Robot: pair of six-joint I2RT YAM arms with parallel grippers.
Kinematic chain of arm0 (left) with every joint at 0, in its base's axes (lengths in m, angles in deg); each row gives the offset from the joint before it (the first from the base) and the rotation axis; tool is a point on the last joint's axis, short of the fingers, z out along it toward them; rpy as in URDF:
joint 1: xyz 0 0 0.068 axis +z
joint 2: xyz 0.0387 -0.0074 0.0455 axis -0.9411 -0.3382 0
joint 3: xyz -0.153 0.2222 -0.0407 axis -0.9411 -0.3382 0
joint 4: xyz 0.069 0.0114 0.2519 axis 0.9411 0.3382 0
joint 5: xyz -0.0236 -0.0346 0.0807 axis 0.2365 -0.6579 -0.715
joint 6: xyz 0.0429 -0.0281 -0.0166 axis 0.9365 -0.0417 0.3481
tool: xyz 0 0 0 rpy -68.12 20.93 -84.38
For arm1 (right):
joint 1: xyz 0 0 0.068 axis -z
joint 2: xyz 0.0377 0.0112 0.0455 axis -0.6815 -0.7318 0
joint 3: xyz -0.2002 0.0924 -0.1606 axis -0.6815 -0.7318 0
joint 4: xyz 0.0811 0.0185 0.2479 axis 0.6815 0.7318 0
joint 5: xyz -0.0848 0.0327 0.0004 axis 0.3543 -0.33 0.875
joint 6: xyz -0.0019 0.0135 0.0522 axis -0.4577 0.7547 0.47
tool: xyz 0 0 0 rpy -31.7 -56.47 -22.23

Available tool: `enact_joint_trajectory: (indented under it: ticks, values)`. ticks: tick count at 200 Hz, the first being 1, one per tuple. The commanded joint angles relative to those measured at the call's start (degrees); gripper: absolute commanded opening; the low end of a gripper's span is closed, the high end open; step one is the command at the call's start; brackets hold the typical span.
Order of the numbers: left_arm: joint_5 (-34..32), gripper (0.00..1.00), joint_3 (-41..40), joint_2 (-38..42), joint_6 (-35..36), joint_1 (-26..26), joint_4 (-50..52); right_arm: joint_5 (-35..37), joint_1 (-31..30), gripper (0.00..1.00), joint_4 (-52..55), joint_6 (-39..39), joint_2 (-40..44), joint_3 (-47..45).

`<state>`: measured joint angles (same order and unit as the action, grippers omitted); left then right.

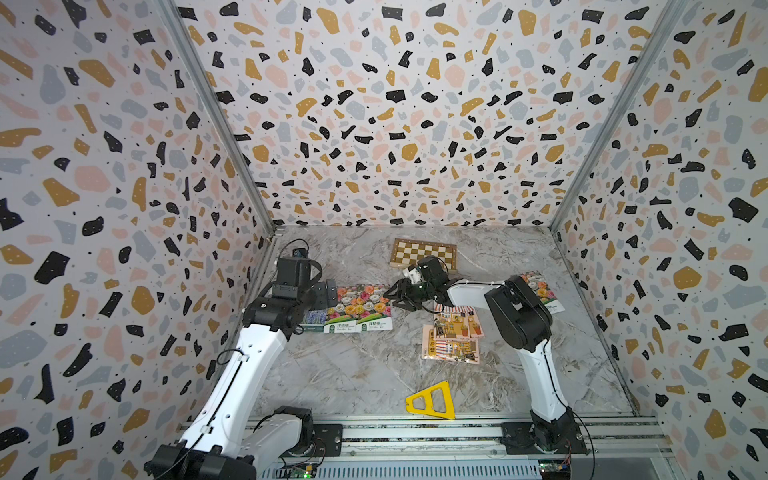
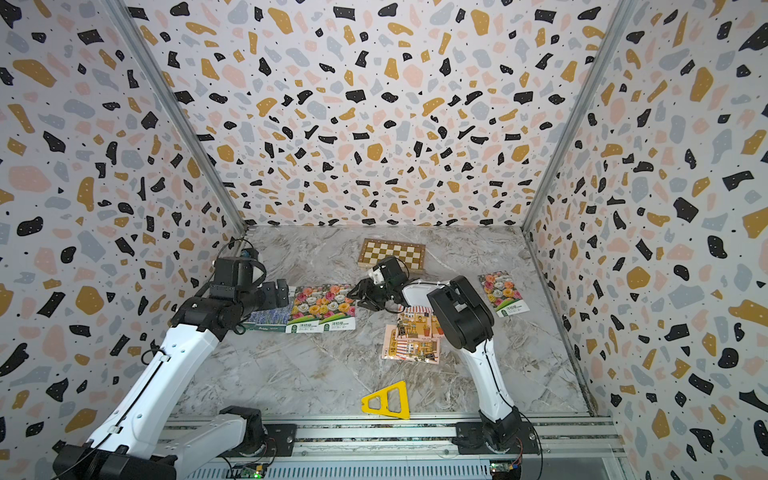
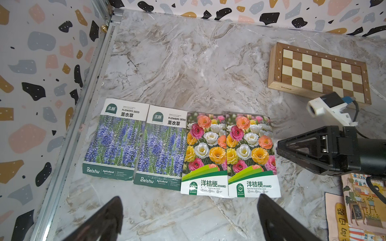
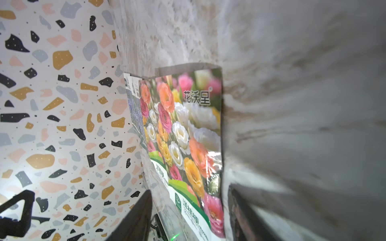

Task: Arrange the seed packets in a row
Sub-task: Place the seed packet at the center of the board, then move the seed packet to the center of the board.

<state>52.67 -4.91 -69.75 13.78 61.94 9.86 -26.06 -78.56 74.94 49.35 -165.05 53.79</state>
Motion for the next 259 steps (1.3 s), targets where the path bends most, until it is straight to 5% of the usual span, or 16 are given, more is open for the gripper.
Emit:
enact_joint_trajectory:
  ticks: [1,58,110,173,259]
  values:
    - [-0.6,0.99,-0.6,0.5,0.5,0.4,-0.7,4.5,0.3,0.65,6.1,-4.4,5.8,-0.3]
    - [0.7,0.99,-0.7,0.1,0.5,0.5,-0.8,23.8,5.8,0.70,20.3,-21.4,19.1,-4.4]
    - [3.2,0.99,0.1,-1.7,1.1,0.6,-0.1,32.4,26.3,0.73,23.3,-30.1,28.4,-15.0]
    - [4.8,0.99,-0.1,-2.5,1.5,0.6,-0.4,34.2,44.9,0.75,24.1,-32.2,22.1,-10.8]
    - [6.3,0.99,-0.1,-2.7,1.6,0.6,-0.6,37.7,51.9,0.77,30.8,-38.7,11.6,-2.0]
